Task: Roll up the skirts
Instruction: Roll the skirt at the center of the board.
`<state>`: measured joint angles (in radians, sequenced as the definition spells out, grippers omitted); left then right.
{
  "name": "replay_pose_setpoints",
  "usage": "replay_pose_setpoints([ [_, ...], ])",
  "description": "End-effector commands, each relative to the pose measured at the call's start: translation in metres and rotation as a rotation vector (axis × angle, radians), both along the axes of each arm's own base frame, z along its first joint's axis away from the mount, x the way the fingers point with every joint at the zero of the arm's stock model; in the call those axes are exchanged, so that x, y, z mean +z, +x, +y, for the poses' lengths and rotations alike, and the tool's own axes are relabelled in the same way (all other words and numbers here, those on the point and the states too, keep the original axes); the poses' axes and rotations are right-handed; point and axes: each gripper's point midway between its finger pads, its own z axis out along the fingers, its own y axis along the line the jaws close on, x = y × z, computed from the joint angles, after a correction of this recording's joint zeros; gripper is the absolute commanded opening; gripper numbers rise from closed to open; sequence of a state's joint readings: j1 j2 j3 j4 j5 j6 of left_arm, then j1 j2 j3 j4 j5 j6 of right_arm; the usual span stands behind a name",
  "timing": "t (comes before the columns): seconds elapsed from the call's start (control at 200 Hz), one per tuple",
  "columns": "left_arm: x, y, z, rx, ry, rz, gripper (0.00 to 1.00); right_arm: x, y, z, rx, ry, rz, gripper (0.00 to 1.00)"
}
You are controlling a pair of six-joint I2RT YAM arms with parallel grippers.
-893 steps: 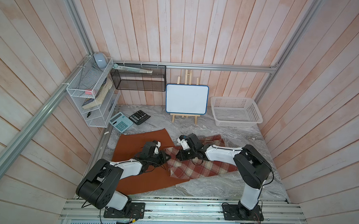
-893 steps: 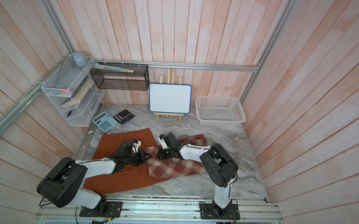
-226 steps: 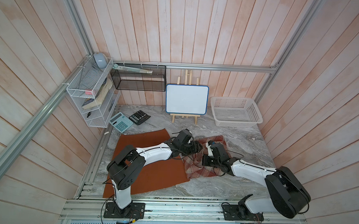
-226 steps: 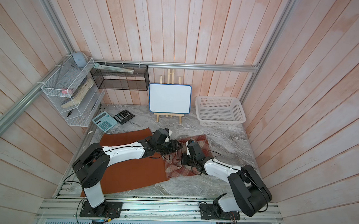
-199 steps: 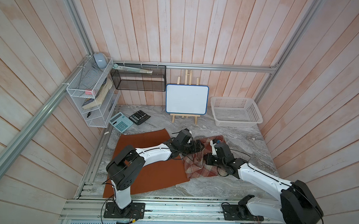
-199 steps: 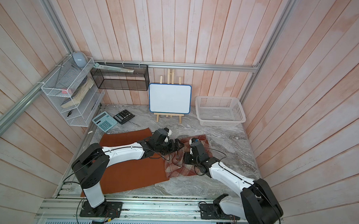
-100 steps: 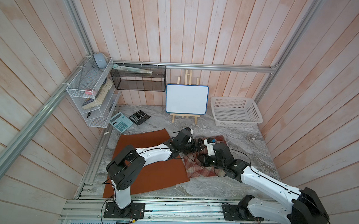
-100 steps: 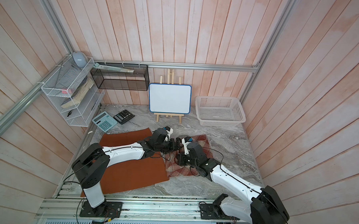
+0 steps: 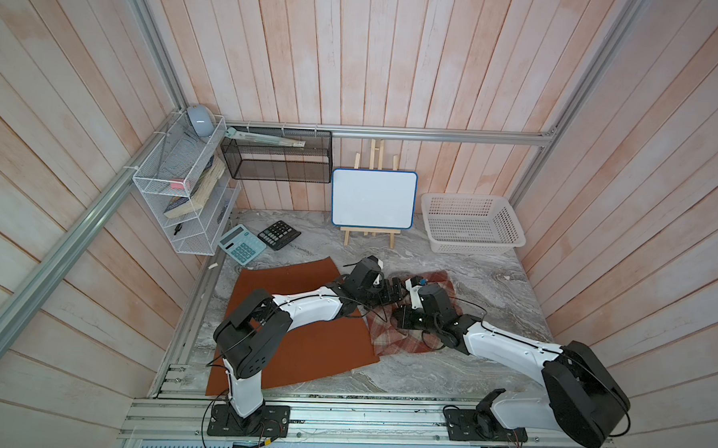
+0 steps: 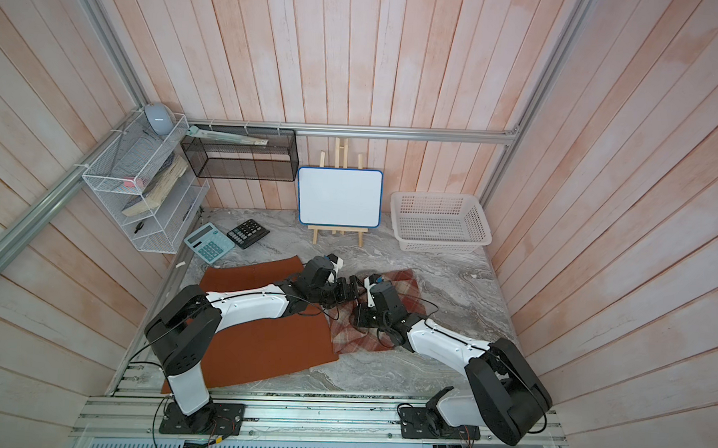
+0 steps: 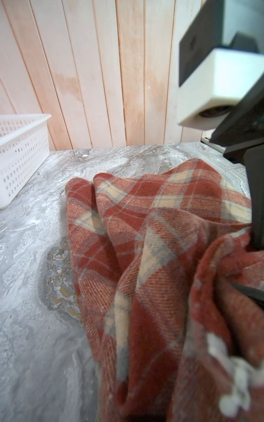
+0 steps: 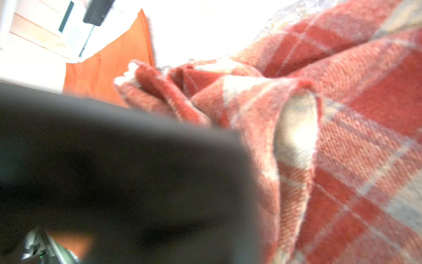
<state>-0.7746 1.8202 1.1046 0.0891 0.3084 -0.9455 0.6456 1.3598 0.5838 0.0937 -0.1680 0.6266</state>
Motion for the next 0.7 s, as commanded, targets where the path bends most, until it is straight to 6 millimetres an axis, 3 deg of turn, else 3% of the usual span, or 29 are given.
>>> replay_pose_setpoints([
  [0.0, 0.031, -0.004, -0.014, -0.073, -0.065, -0.09, 1.0, -0.027, -0.015, -0.01, 0.021, -0.06, 0.06, 0.0],
  [0.24, 0.064, -0.003, -0.007, -0.106, -0.035, -0.177, 1.0, -0.046, -0.012, -0.017, 0.01, -0.091, 0.101, 0.0],
  [0.455, 0.045, 0.016, 0.042, 0.004, 0.064, -0.217, 1.0, -0.025, -0.01, -0.01, 0.026, -0.058, 0.07, 0.0],
  [0.575, 0.045, 0.022, 0.042, 0.0, 0.005, -0.229, 0.99, -0.016, -0.006, -0.01, 0.023, -0.061, 0.051, 0.0],
  [0.695, 0.037, 0.022, 0.04, -0.021, 0.031, -0.213, 1.0, -0.019, -0.004, -0.012, 0.022, -0.087, 0.058, 0.0],
])
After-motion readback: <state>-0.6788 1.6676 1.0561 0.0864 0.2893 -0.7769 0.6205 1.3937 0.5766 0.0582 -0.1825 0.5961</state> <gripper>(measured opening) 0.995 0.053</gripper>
